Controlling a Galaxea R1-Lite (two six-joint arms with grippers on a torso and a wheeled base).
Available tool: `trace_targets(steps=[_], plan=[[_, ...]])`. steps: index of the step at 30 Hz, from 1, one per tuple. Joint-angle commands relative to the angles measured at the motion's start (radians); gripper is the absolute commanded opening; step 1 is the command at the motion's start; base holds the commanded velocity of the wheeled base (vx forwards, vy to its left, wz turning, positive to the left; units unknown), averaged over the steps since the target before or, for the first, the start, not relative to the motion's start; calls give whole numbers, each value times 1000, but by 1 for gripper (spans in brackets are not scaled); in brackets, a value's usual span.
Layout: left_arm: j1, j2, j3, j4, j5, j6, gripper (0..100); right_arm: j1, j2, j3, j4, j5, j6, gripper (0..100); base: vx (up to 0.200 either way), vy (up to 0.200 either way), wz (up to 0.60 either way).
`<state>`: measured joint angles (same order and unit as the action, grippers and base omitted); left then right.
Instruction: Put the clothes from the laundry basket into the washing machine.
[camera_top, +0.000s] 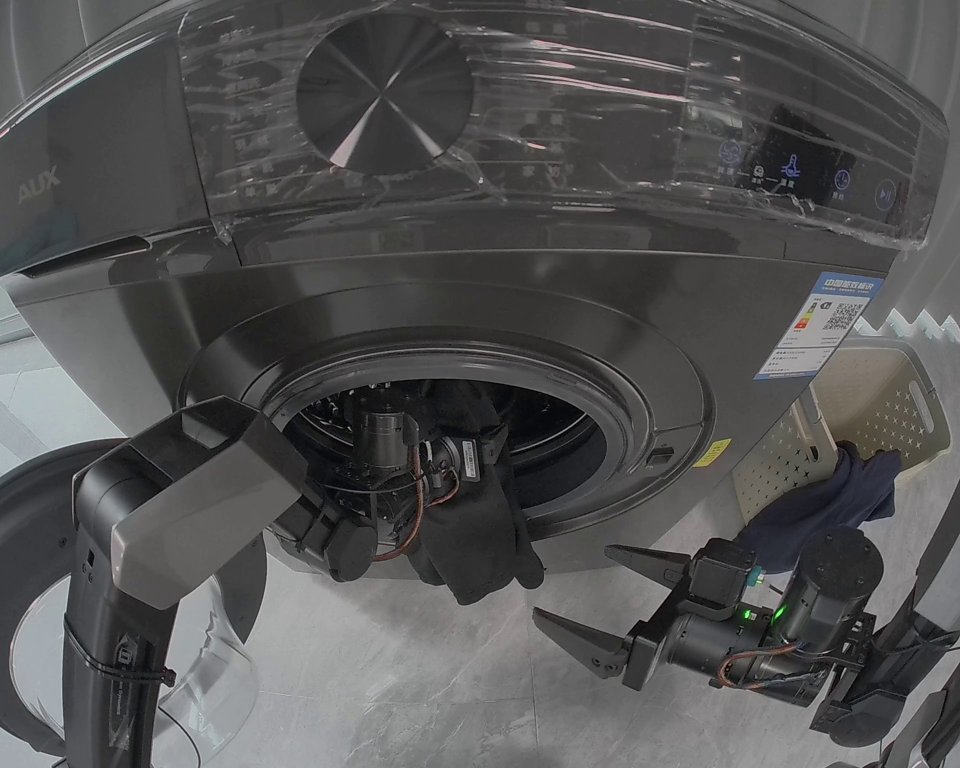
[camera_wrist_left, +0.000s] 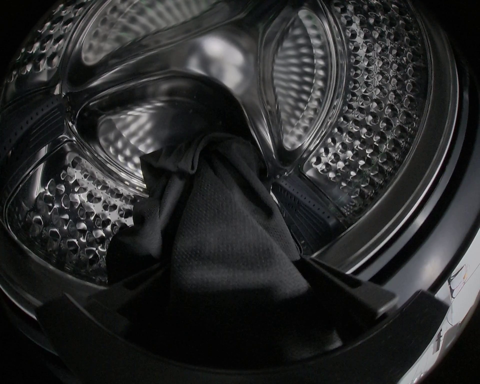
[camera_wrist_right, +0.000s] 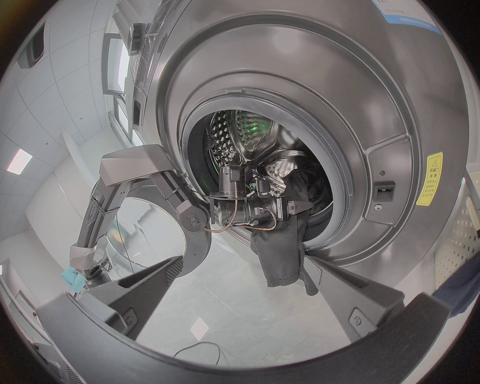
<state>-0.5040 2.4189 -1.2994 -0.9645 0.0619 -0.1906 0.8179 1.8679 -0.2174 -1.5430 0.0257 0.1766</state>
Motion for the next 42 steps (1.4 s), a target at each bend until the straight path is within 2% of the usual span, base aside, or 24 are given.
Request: trace_targets(steps=[1, 8, 10, 13, 22, 23, 26, 28, 35, 38, 42], plan=[[-1, -3, 6, 9, -1, 0, 0, 1, 2, 0, 0, 0, 0, 100, 0, 0, 0], [4, 17, -75, 0, 16, -4, 0, 1, 2, -3, 0, 0, 0, 100, 0, 0, 0], [10, 52, -205, -42, 65, -10, 0, 1, 2, -5, 0, 0, 0, 100, 0, 0, 0], [12, 81, -302, -86, 82, -9, 0, 1, 2, -7, 0, 0, 0, 100, 0, 0, 0], [1, 72, -299, -134, 87, -12, 0, 1, 2, -7, 0, 0, 0, 100, 0, 0, 0], [1, 72, -299, -134, 87, -12, 100, 1, 2, -7, 0, 0, 0, 100, 0, 0, 0], [-7, 23, -213, -132, 85, -9, 100, 1, 2, -5, 0, 0, 0, 100, 0, 0, 0], [-18, -23, -101, -117, 84, -10, 100, 1, 2, -5, 0, 0, 0, 100, 0, 0, 0], [-18, -50, 48, -63, 79, -1, 100, 3, 2, -3, 0, 0, 0, 100, 0, 0, 0], [-13, -47, 69, -43, 72, 0, 100, 3, 2, -3, 0, 0, 0, 100, 0, 0, 0], [-5, -12, 32, -34, 64, 0, 100, 6, 4, -5, 0, 0, 0, 100, 0, 0, 0]])
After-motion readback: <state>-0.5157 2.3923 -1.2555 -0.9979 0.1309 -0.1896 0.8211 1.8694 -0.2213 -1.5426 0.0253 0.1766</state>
